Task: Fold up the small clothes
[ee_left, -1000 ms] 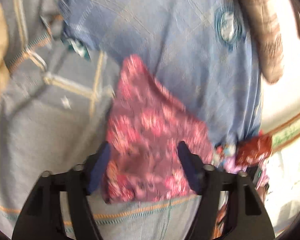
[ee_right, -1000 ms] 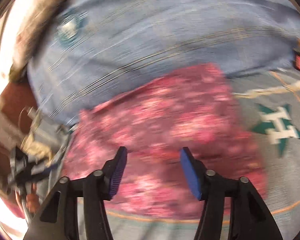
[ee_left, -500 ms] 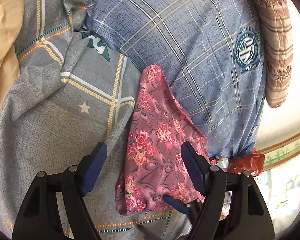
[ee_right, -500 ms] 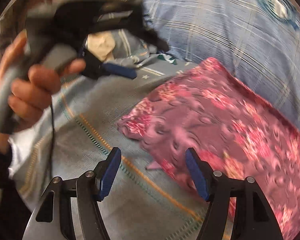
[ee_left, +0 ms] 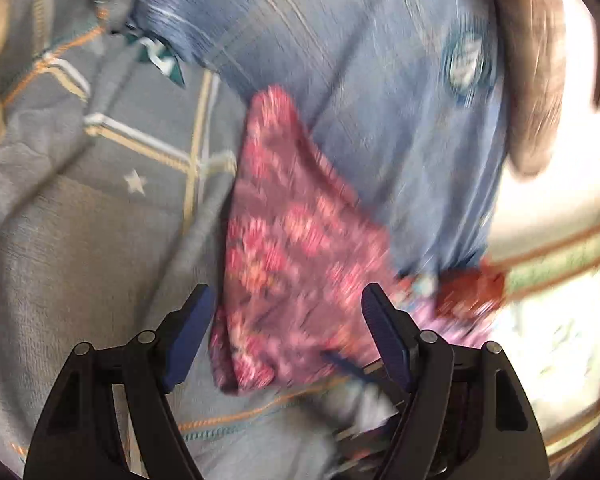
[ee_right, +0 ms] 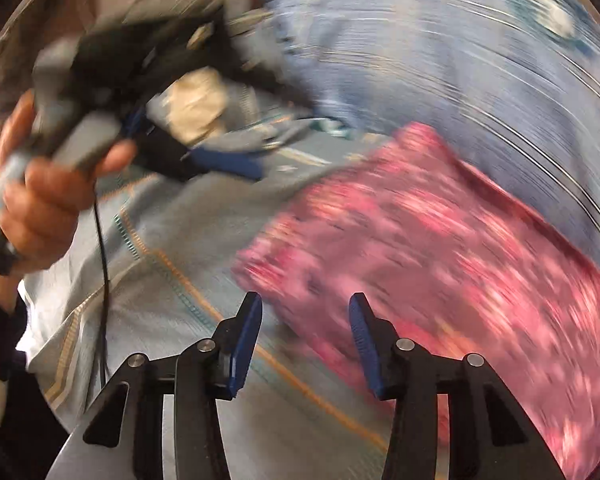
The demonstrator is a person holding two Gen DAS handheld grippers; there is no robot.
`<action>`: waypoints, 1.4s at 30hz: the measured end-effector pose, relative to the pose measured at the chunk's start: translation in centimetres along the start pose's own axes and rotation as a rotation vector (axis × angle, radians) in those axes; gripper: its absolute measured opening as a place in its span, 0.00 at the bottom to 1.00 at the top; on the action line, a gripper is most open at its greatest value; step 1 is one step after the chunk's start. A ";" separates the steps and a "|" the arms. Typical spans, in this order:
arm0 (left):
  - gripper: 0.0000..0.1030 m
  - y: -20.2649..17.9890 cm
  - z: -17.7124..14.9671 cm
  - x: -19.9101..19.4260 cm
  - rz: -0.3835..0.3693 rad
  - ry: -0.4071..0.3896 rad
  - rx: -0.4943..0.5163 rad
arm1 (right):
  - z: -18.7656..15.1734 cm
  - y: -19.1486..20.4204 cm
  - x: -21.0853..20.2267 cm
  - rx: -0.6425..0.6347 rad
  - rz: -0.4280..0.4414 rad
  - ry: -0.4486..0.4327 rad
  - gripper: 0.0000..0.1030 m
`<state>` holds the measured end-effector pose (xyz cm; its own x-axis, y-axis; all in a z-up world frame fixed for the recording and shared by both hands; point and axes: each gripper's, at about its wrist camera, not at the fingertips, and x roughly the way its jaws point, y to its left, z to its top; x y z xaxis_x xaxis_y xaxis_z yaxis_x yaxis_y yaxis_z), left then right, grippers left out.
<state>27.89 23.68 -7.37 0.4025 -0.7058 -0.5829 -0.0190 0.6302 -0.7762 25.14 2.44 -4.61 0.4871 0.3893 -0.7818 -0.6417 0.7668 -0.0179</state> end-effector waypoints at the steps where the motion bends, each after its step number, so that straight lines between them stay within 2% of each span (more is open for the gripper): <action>1: 0.74 -0.6 -0.5 0.7 0.030 0.030 0.028 | -0.9 -1.4 -1.0 0.043 -0.013 0.000 0.46; 3: 0.74 -1.8 -1.7 2.5 0.103 0.102 0.089 | -2.7 -3.8 -2.7 0.119 -0.033 0.004 0.47; 6: 0.74 -3.4 -3.7 3.5 0.190 0.148 0.171 | -6.6 -9.8 -6.1 0.334 -0.062 0.004 0.47; 8: 0.74 -4.1 -5.1 3.1 0.209 0.145 0.206 | -10.1 -14.6 -8.9 0.532 -0.097 -0.023 0.48; 9: 0.74 -4.3 -5.5 2.9 0.206 0.144 0.206 | -12.7 -17.8 -10.8 0.683 -0.109 -0.052 0.51; 10: 0.74 -4.3 -5.7 2.7 0.195 0.143 0.195 | -14.2 -19.4 -11.6 0.766 -0.112 -0.068 0.52; 12: 0.74 -3.6 -6.2 2.3 0.149 0.139 0.116 | -17.7 -22.9 -13.2 0.962 -0.086 -0.104 0.53; 13: 0.74 -3.3 -6.4 2.1 0.131 0.133 0.071 | -19.2 -24.2 -13.6 1.038 -0.037 -0.123 0.53; 14: 0.74 -2.8 -6.7 1.9 0.102 0.126 0.019 | -19.8 -24.8 -13.5 1.071 -0.001 -0.144 0.53; 15: 0.74 -2.2 -7.2 1.6 0.032 0.114 -0.054 | -20.6 -25.6 -13.4 1.116 0.053 -0.175 0.53; 18: 0.74 -0.6 -8.3 1.8 -0.099 0.105 -0.220 | -21.7 -27.2 -12.5 1.222 0.126 -0.229 0.58; 21: 0.74 0.4 -8.3 3.0 -0.119 0.093 -0.329 | -22.8 -28.4 -11.3 1.351 0.228 -0.285 0.61; 23: 0.74 1.1 -7.9 3.9 -0.125 0.090 -0.390 | -23.1 -28.4 -11.1 1.376 0.235 -0.313 0.62; 26: 0.73 1.9 -7.0 4.4 -0.177 0.041 -0.470 | -23.9 -28.0 -11.8 1.423 0.245 -0.350 0.62; 27: 0.71 1.7 -6.6 4.2 -0.140 0.006 -0.467 | -24.0 -28.2 -11.7 1.436 0.249 -0.355 0.62; 29: 0.44 1.0 -6.0 4.0 -0.085 -0.023 -0.433 | -24.1 -28.5 -11.4 1.462 0.256 -0.362 0.61; 30: 0.16 0.6 -5.8 4.2 -0.044 -0.025 -0.412 | -24.1 -28.6 -11.2 1.473 0.260 -0.367 0.61; 31: 0.09 0.3 -5.7 4.1 0.004 -0.033 -0.389 | -23.9 -28.6 -11.2 1.472 0.256 -0.360 0.59; 32: 0.08 0.0 -5.6 4.0 0.020 -0.041 -0.379 | -23.6 -28.7 -11.1 1.464 0.248 -0.344 0.55; 34: 0.08 -1.0 -6.1 3.3 0.060 -0.068 -0.351 | -22.8 -29.3 -11.0 1.423 0.261 -0.330 0.07; 35: 0.07 -1.5 -6.5 2.7 0.072 -0.085 -0.322 | -22.5 -29.5 -11.4 1.405 0.279 -0.349 0.03; 36: 0.07 -2.1 -6.9 1.9 0.106 -0.101 -0.269 | -22.0 -29.3 -12.5 1.366 0.281 -0.394 0.03; 38: 0.07 -2.3 -7.3 1.8 0.172 -0.104 -0.223 | -20.8 -28.5 -14.2 1.254 0.266 -0.412 0.03; 39: 0.07 -1.5 -7.3 2.3 0.199 -0.093 -0.238 | -20.7 -28.3 -14.3 1.230 0.257 -0.389 0.04; 40: 0.07 -0.5 -7.5 2.6 0.197 -0.078 -0.271 | -21.2 -28.2 -13.7 1.236 0.250 -0.330 0.04; 42: 0.07 0.5 -7.9 3.2 0.177 -0.068 -0.296 | -22.6 -28.1 -13.1 1.269 0.239 -0.270 0.08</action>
<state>21.92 19.19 -11.48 0.4290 -0.5646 -0.7051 -0.3547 0.6126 -0.7063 23.40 -35.69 -7.97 0.6367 0.5569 -0.5333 0.1984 0.5500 0.8112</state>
